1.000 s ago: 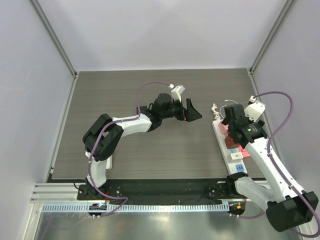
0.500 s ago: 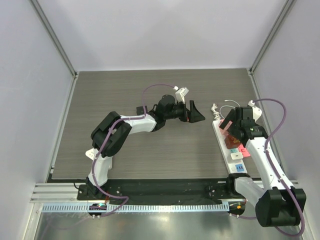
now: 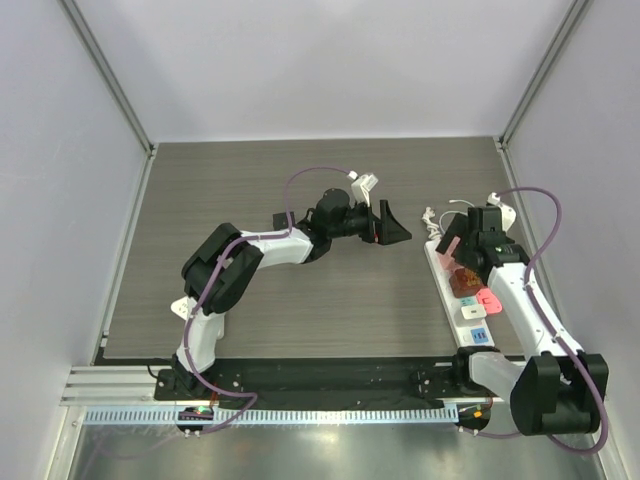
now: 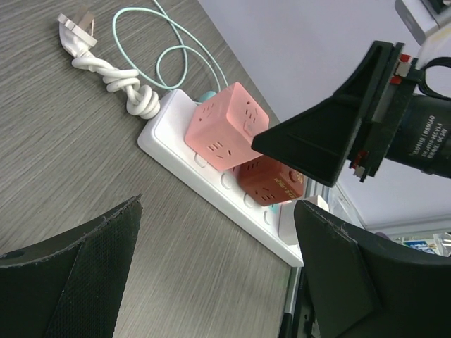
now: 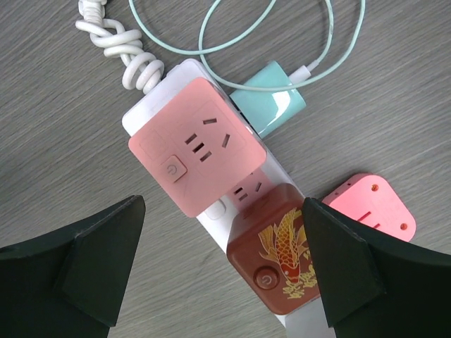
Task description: Pull the plug off the socket
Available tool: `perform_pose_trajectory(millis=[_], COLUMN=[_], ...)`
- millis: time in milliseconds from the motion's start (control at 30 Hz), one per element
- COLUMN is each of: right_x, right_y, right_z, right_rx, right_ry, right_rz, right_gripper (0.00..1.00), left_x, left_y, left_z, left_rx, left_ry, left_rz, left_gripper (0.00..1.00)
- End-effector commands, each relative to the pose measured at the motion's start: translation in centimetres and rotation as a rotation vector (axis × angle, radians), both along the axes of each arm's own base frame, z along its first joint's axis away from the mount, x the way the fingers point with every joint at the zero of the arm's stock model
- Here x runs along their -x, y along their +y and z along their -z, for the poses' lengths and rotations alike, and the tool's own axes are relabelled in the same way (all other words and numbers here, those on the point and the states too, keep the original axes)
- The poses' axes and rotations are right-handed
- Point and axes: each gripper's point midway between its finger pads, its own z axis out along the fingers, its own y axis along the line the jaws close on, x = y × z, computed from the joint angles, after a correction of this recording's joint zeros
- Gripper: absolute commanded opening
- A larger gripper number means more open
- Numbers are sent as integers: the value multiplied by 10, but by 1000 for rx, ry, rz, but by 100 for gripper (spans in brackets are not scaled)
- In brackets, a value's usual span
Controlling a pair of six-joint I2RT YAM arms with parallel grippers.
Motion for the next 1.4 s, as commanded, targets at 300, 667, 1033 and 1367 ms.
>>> perform_pose_trajectory(millis=[300, 667, 1033, 1367], right_x=[-49, -59, -65, -87], right_y=[7, 11, 10, 19], right_z=[-17, -2, 8, 11], right_rx=[34, 35, 98, 51], right_ry=[-52, -33, 21, -34], right_rz=[-142, -183, -177, -91], right_gripper=[93, 89, 89, 80], left_x=[-3, -16, -22, -27], left_y=[1, 17, 23, 22], left_z=[-49, -44, -43, -36], left_rx=[105, 90, 98, 89], left_ry=[-121, -98, -80, -38], left_rz=[-14, -60, -66, -51], left_gripper=[89, 89, 89, 90])
